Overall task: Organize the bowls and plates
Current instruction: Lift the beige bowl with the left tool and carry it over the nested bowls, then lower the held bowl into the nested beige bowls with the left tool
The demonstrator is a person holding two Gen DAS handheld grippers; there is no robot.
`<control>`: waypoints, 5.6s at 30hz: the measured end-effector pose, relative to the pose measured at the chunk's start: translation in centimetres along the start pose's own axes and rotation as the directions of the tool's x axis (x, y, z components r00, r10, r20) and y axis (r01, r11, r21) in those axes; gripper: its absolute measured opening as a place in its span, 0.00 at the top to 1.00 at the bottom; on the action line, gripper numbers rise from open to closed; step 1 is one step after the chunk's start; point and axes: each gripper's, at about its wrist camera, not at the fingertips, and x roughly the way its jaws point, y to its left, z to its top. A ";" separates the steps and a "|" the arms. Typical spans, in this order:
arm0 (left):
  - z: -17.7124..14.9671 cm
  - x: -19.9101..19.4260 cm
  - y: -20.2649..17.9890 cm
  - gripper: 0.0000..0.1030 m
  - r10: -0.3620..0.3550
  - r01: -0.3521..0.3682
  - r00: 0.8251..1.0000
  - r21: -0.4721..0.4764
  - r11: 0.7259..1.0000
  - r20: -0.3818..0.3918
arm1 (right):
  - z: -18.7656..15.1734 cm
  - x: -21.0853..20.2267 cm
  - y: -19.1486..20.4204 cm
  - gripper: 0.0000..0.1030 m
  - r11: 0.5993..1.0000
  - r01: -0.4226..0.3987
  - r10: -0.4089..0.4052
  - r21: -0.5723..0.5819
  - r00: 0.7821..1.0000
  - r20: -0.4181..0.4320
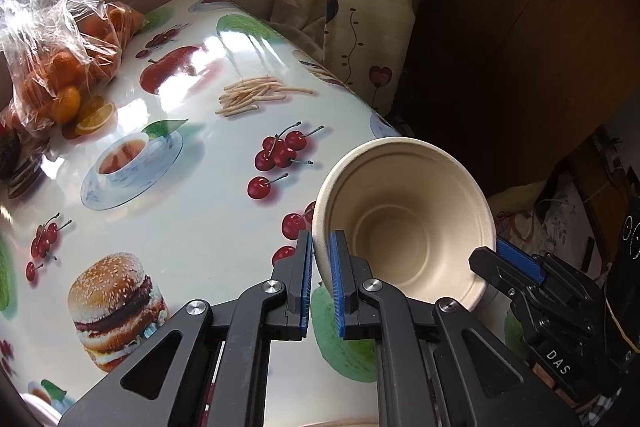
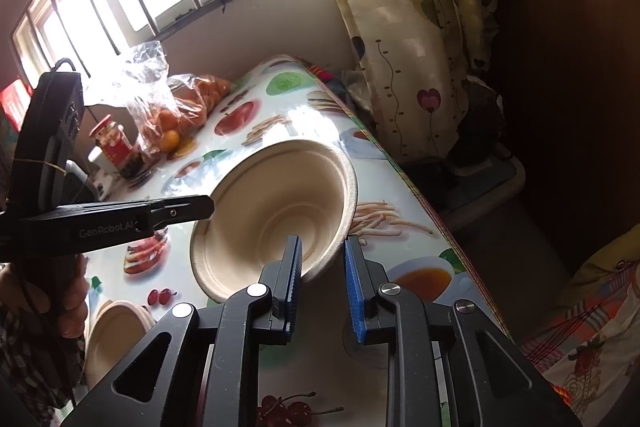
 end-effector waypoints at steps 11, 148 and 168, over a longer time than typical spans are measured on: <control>0.1 0.0 0.0 0.91 -0.001 0.001 1.000 0.000 1.000 0.002 | 0.0 0.0 0.0 0.80 1.000 0.000 0.000 -0.004 1.000 0.000; -15.6 -12.0 4.8 0.91 0.027 -0.010 0.995 -0.176 0.984 0.094 | -10.3 -6.4 10.7 0.80 0.983 -0.117 0.114 -0.142 0.993 -0.030; -15.8 -11.8 4.9 0.91 0.028 -0.012 0.996 -0.187 0.982 0.084 | -10.6 -6.1 10.5 0.80 0.984 -0.118 0.115 -0.136 0.993 -0.032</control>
